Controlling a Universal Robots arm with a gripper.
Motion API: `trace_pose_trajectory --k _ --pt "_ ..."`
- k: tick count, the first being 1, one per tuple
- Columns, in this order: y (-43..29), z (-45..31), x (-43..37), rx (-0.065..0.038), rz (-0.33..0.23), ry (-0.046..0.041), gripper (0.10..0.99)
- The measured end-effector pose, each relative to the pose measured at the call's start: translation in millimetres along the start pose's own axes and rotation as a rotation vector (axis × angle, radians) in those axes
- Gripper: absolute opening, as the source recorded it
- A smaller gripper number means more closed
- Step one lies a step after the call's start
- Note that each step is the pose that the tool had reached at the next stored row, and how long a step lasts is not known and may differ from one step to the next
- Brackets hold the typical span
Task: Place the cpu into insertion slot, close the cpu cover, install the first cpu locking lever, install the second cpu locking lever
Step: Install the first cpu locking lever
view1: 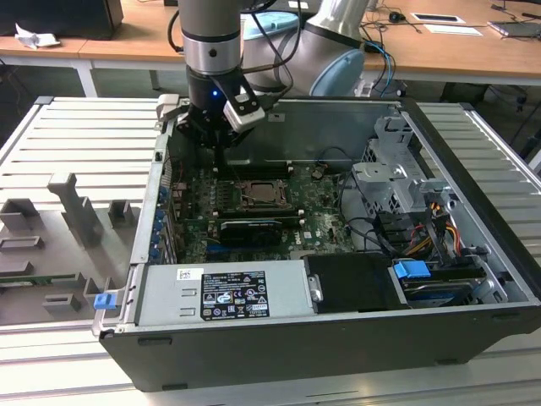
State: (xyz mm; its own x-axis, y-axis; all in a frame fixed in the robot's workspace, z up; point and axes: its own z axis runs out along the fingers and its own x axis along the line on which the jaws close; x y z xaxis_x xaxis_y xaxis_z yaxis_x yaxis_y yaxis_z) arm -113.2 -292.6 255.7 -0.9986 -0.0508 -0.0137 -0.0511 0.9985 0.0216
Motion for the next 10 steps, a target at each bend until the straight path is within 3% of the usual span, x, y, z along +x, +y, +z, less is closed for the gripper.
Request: trace_pose_trajectory --k 10 --pt "-0.2 0.2 -10.7 0.000 0.000 -0.0001 0.106"
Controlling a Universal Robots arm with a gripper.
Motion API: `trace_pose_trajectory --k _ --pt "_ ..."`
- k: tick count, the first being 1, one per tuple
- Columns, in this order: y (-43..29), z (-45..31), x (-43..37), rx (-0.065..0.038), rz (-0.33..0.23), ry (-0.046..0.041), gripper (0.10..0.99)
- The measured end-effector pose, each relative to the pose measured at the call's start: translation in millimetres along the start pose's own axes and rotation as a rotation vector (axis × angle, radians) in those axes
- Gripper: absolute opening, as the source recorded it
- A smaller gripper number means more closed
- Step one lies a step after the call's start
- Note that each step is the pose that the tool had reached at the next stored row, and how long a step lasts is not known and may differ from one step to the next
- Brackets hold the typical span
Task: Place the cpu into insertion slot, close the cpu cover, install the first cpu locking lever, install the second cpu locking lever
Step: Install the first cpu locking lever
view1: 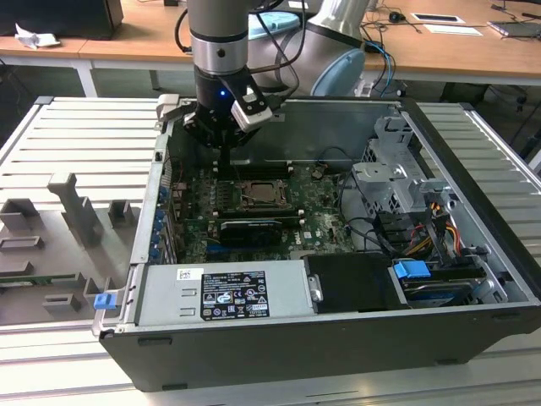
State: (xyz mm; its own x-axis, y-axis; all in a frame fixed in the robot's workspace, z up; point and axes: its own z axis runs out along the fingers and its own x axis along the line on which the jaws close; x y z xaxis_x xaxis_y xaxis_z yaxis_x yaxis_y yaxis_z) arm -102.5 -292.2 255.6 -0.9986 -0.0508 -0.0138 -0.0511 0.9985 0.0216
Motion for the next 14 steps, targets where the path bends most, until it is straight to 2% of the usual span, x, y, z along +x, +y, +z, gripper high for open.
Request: trace_pose_trajectory --k 14 --pt "-0.2 0.0 -3.6 0.000 0.000 0.0000 0.106"
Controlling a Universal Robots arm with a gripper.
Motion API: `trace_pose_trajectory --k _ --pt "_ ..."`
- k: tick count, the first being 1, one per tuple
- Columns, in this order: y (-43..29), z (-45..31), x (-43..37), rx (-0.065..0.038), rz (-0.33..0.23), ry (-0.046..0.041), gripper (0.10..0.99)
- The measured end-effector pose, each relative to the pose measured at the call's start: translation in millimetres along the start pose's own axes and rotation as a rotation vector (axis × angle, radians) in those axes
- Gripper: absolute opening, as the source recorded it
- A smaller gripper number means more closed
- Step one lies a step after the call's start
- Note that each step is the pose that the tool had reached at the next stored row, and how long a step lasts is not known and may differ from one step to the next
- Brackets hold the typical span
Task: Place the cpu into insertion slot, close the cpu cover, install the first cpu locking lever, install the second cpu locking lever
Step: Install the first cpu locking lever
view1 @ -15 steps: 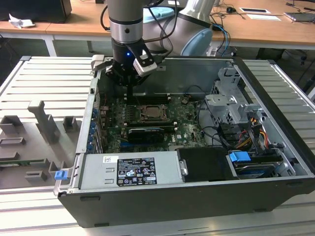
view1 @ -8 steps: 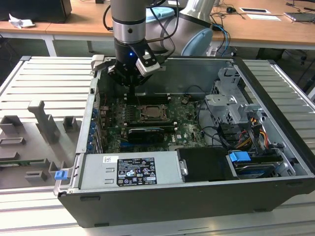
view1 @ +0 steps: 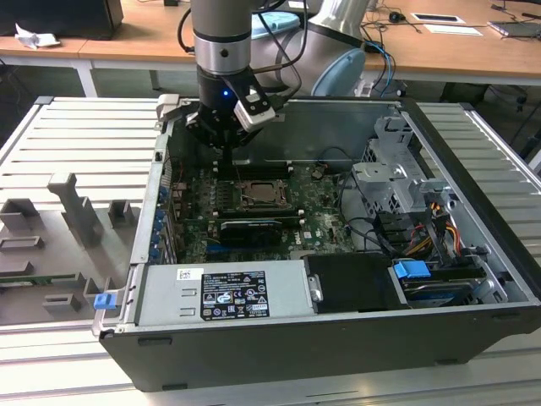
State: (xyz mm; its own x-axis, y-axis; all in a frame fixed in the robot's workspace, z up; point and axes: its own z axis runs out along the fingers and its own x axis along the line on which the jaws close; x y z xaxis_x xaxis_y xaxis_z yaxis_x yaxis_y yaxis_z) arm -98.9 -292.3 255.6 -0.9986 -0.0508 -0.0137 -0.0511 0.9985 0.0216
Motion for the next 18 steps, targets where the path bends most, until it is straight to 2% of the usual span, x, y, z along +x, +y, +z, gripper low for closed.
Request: trace_pose_trajectory --k 7,18 --pt "0.0 0.0 -0.4 0.000 0.000 0.0000 0.106" --pt "-0.3 0.1 -5.4 0.000 0.000 0.0000 0.106"
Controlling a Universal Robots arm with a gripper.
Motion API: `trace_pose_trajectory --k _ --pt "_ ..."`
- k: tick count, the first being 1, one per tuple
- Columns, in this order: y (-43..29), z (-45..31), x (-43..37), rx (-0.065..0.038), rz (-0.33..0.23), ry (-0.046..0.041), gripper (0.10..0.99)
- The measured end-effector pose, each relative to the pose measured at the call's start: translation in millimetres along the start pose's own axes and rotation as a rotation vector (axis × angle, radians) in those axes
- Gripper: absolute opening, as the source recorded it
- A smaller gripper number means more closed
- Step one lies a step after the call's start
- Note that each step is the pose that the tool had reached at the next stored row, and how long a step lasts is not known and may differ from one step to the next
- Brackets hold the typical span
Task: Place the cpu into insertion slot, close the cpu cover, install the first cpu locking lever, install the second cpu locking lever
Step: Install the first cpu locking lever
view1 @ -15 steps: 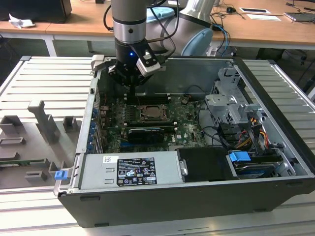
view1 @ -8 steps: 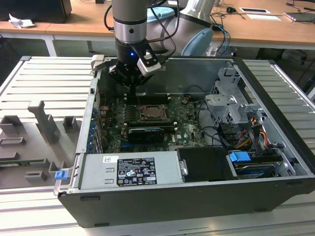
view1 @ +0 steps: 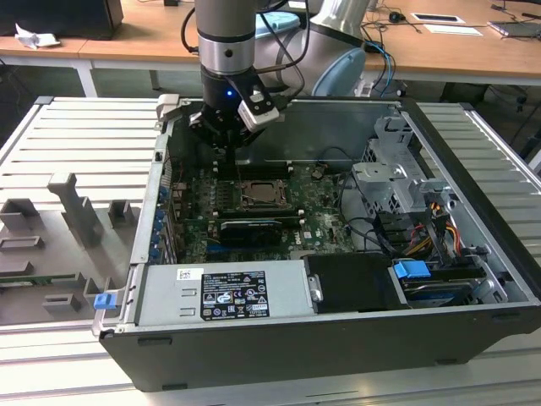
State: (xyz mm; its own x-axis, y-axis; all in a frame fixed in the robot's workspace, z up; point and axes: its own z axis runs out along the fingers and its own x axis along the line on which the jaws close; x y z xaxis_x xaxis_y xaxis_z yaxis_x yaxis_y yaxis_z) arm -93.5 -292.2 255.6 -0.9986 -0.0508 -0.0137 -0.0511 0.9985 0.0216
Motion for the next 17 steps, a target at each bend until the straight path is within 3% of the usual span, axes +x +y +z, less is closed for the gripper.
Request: trace_pose_trajectory --k 17 --pt "-0.5 0.2 -10.4 0.000 0.000 -0.0001 0.106"
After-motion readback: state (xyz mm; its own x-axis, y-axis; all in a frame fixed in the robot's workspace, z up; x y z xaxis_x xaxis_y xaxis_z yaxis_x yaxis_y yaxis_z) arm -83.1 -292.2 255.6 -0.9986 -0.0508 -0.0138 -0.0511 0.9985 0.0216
